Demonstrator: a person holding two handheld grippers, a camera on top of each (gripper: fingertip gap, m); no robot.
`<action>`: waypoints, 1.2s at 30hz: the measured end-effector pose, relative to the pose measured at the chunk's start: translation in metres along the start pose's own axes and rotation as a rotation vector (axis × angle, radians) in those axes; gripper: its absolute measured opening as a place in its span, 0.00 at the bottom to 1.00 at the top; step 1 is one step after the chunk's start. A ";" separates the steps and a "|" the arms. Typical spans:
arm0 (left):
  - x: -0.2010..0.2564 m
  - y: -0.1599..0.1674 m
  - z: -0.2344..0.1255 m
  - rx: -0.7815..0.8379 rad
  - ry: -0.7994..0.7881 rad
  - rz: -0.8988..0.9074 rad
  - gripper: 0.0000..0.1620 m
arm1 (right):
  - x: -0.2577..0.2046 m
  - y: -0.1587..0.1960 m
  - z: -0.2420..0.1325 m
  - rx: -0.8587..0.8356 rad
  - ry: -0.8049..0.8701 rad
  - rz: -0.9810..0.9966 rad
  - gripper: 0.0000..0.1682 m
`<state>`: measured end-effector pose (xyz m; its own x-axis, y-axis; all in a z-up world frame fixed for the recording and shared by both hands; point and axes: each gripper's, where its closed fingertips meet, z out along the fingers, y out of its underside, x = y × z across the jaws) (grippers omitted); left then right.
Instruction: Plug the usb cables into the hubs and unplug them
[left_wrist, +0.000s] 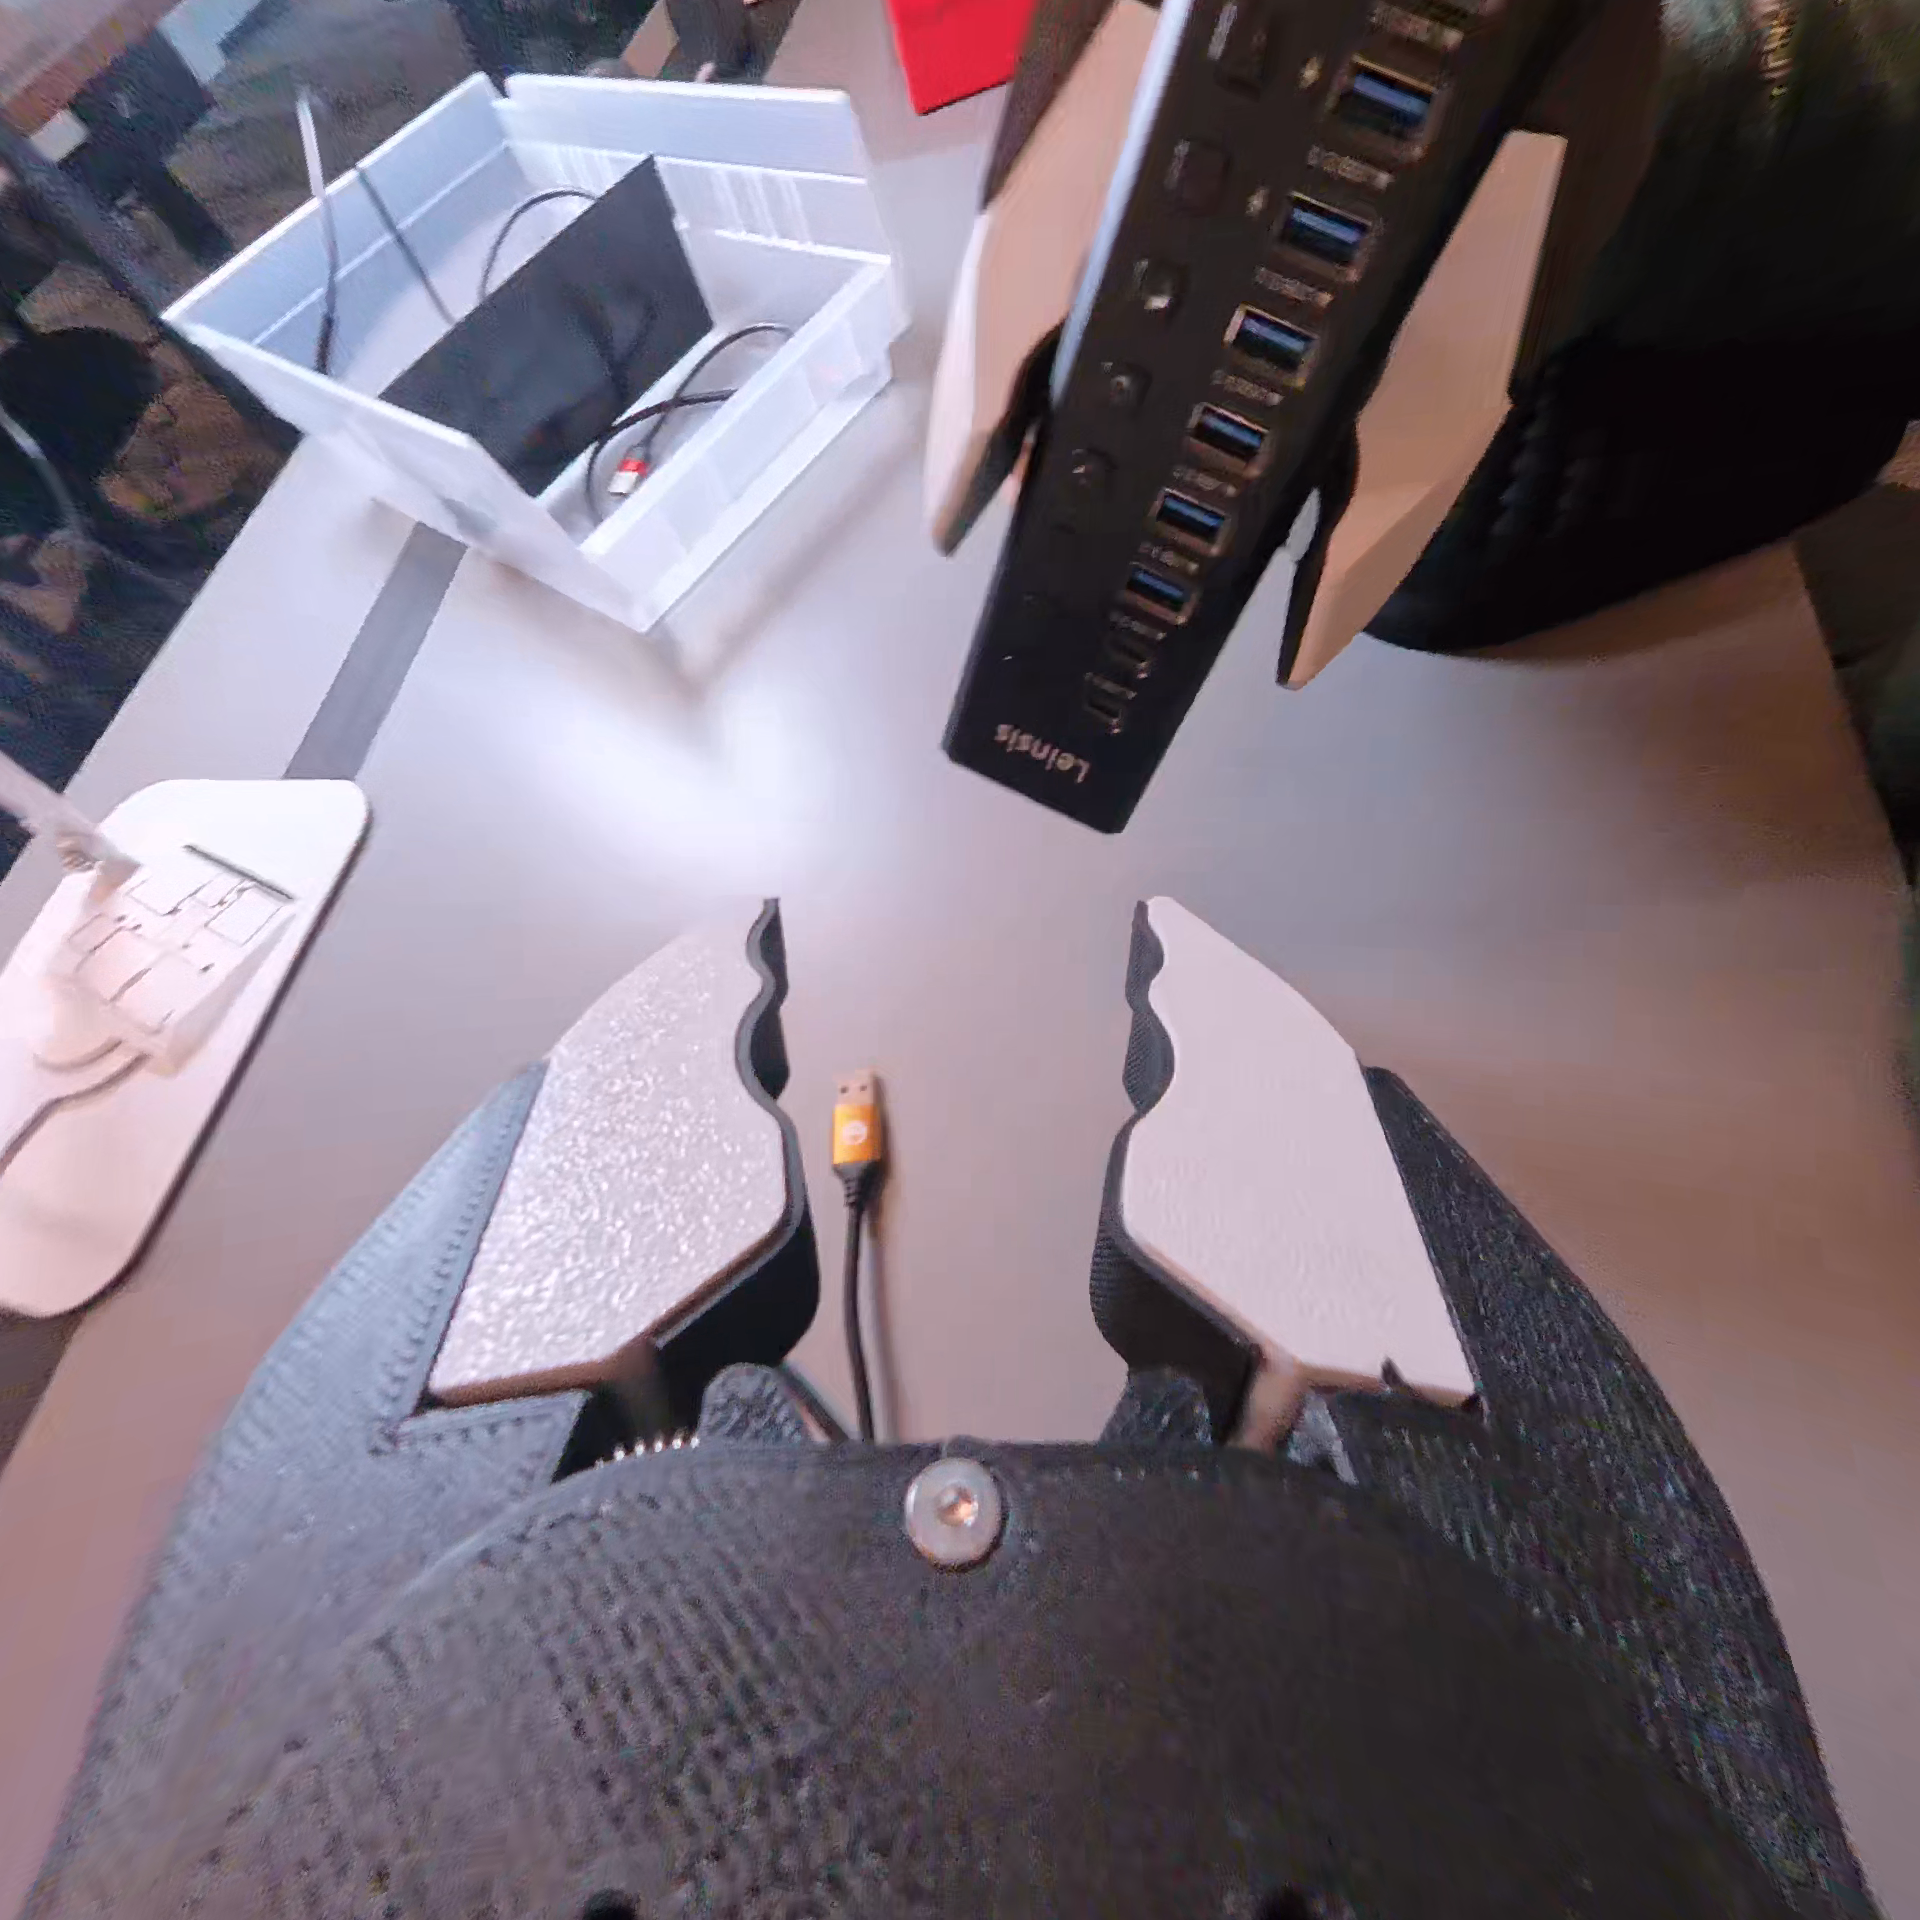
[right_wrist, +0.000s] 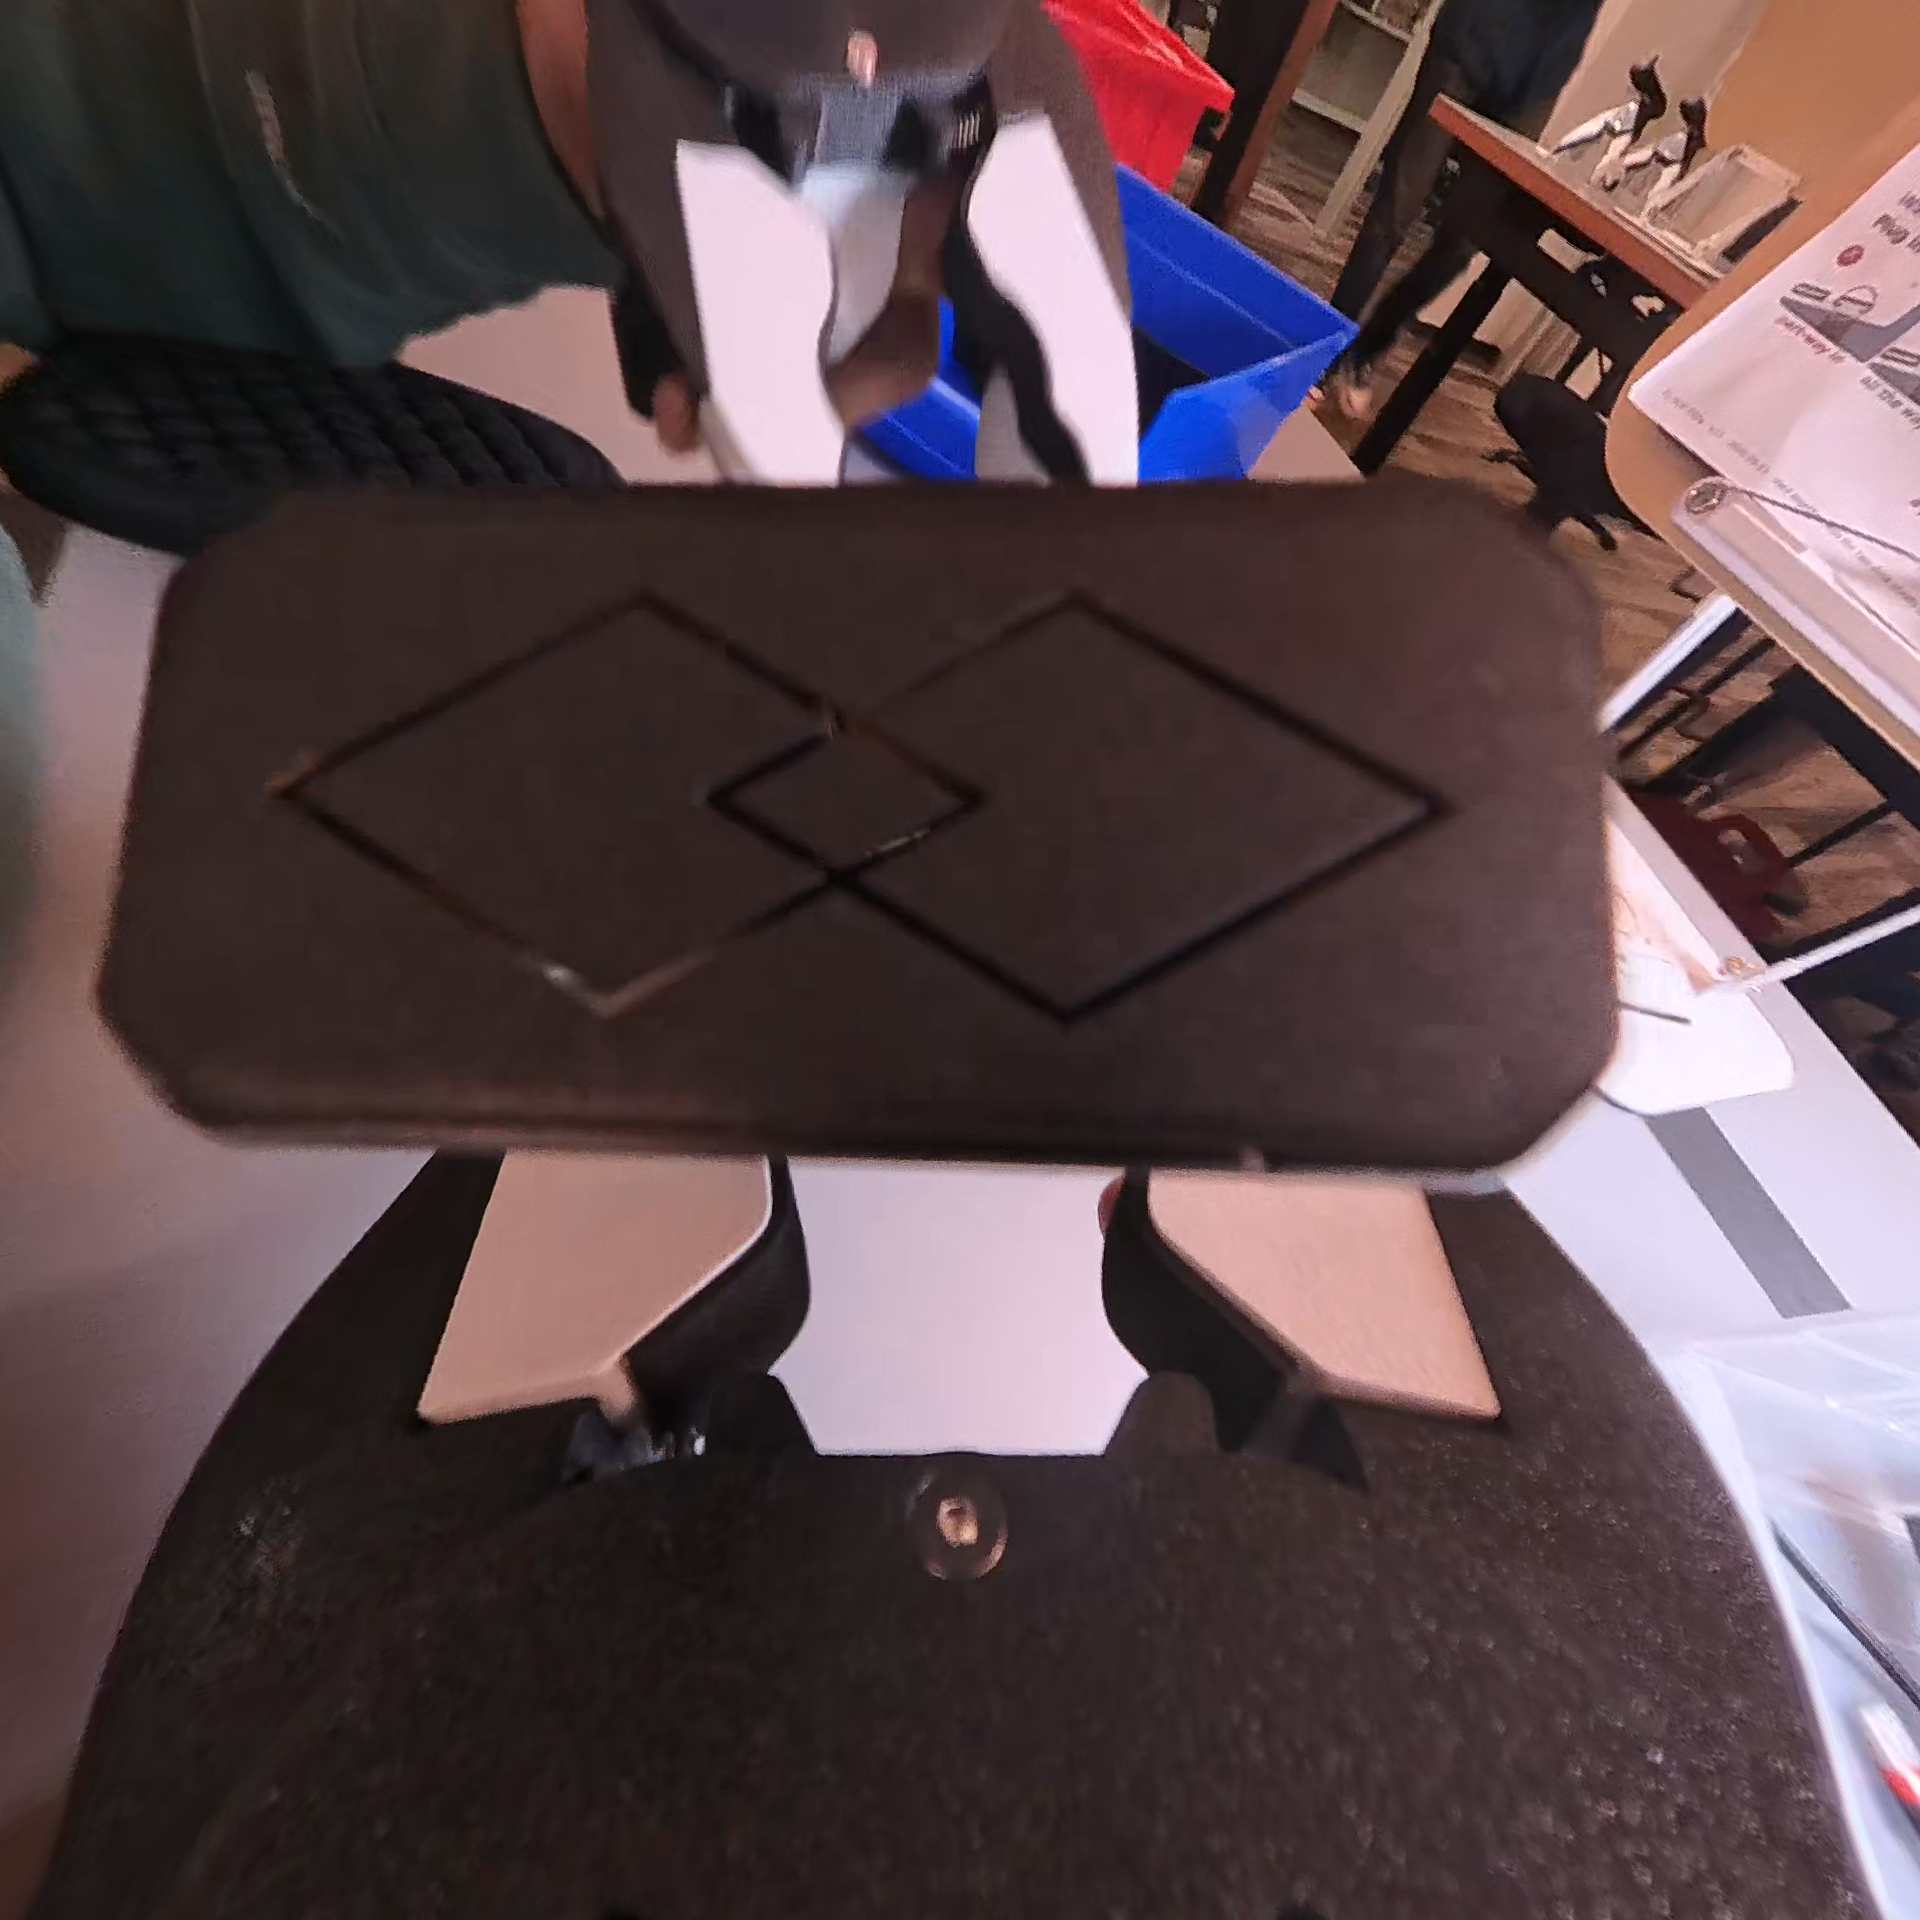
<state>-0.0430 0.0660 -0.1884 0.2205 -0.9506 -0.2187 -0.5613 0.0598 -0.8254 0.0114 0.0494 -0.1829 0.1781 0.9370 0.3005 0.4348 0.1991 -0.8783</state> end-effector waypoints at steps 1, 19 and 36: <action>0.011 0.000 0.008 0.018 0.045 0.004 0.41 | -0.003 -0.006 0.001 0.036 -0.022 0.016 0.42; 0.040 -0.034 -0.017 0.338 0.198 -0.090 0.44 | -0.016 -0.027 -0.026 0.314 -0.255 0.347 0.44; 0.047 -0.062 -0.037 0.323 0.125 0.122 0.44 | -0.037 -0.016 0.063 -0.157 -0.195 -0.147 0.54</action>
<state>-0.0270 0.0067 -0.1280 0.0570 -0.9593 -0.2765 -0.2924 0.2488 -0.9234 -0.0576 0.0298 -0.2031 -0.0635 0.9418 0.3301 0.5775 0.3044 -0.7575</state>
